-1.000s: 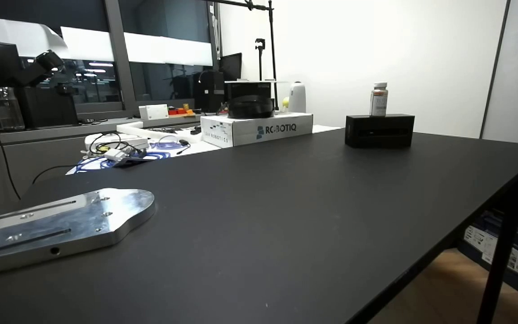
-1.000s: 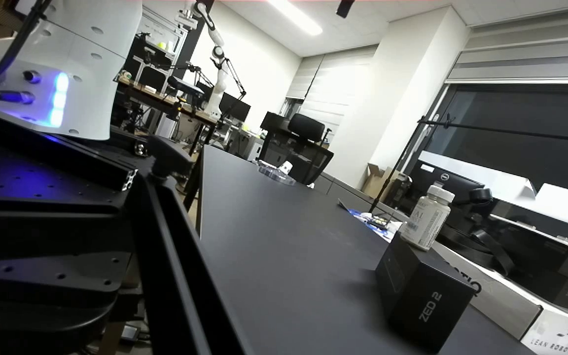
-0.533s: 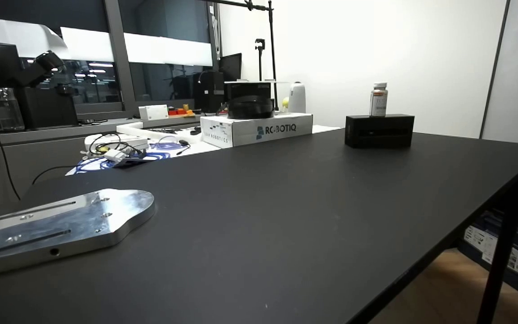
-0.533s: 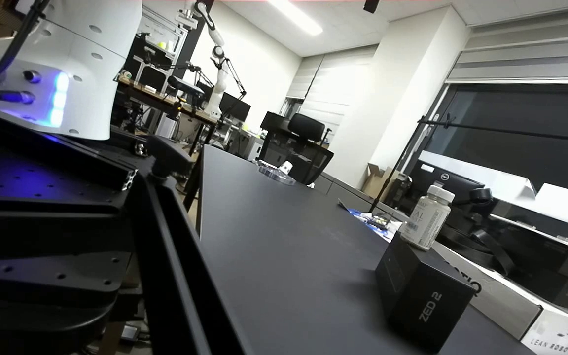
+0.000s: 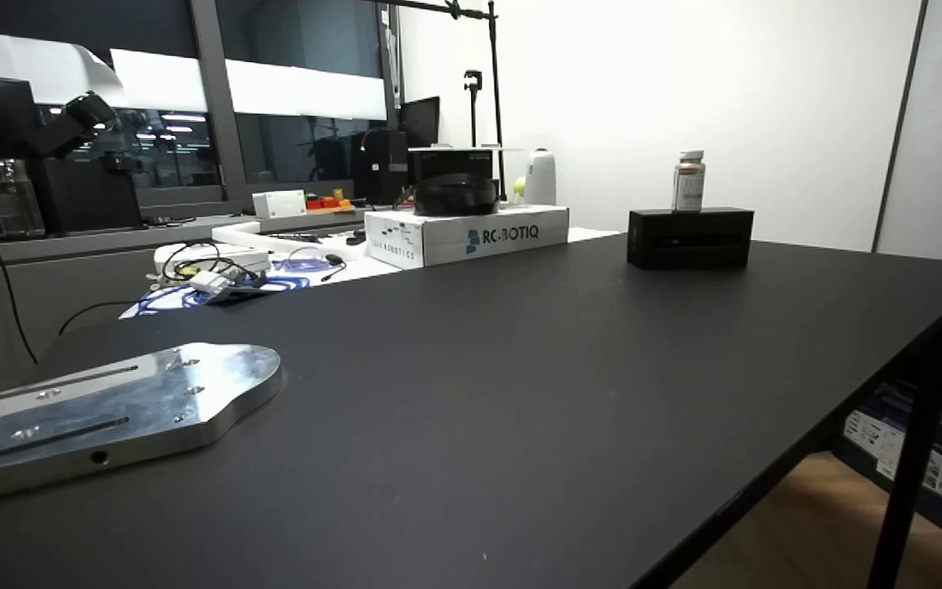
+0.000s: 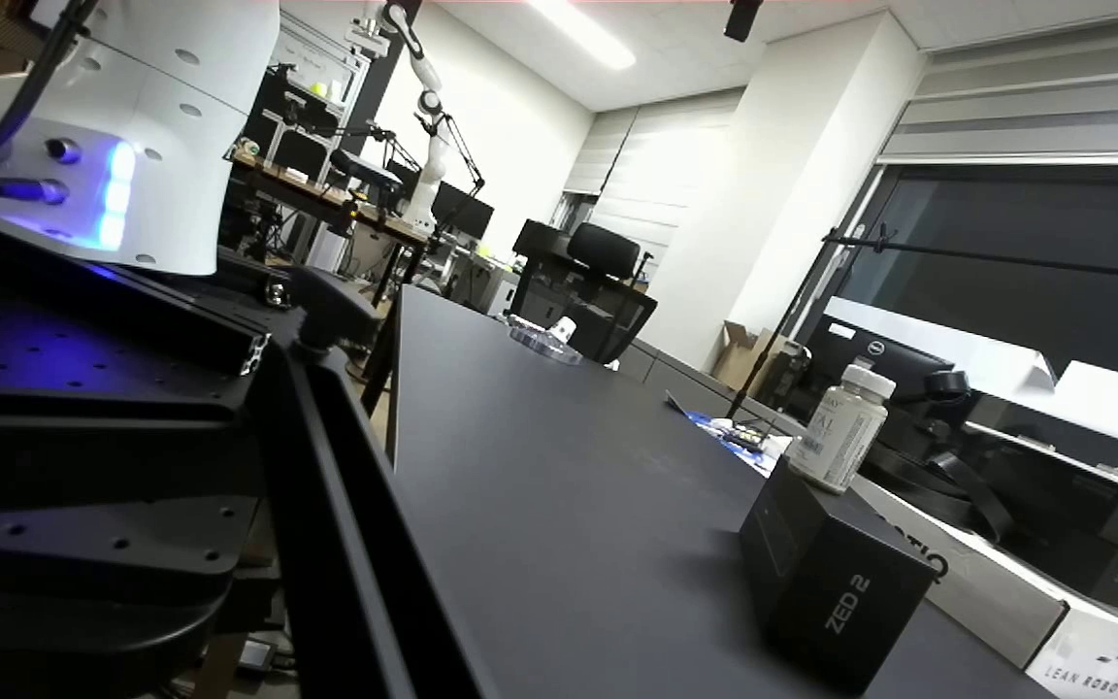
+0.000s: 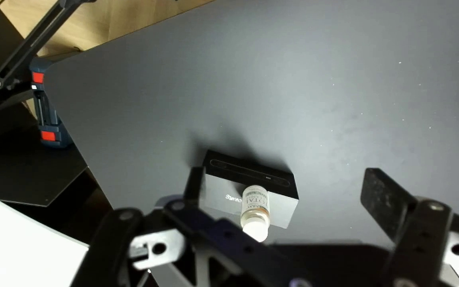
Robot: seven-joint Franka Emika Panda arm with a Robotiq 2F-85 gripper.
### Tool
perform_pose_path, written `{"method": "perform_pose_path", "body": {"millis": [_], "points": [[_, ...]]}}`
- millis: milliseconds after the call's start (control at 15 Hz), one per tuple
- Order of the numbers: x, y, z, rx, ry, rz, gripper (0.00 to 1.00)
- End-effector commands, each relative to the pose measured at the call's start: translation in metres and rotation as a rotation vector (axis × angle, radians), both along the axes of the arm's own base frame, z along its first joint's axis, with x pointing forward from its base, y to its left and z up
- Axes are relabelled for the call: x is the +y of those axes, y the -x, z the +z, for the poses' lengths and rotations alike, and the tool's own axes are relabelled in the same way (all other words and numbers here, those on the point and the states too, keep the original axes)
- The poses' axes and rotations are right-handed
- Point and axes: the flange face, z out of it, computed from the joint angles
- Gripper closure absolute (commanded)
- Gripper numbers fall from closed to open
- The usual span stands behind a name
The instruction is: Put the bottle on the black box on the table
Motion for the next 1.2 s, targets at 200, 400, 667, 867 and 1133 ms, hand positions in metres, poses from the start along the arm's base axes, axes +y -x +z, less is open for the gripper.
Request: {"method": "perform_pose_path", "body": {"millis": [200,400,667,867,1133], "points": [[-0.037,-0.089,-0.069,0.013,-0.015,-0.161,0.0],[-0.059,-0.117,-0.095,0.033,-0.005,-0.218,0.0],[-0.097,-0.145,-0.122,0.009,-0.007,-0.319,0.0],[-0.12,-0.16,-0.143,-0.003,-0.008,-0.392,0.0],[-0.133,-0.181,-0.171,-0.034,-0.043,-0.488,0.0]]}}
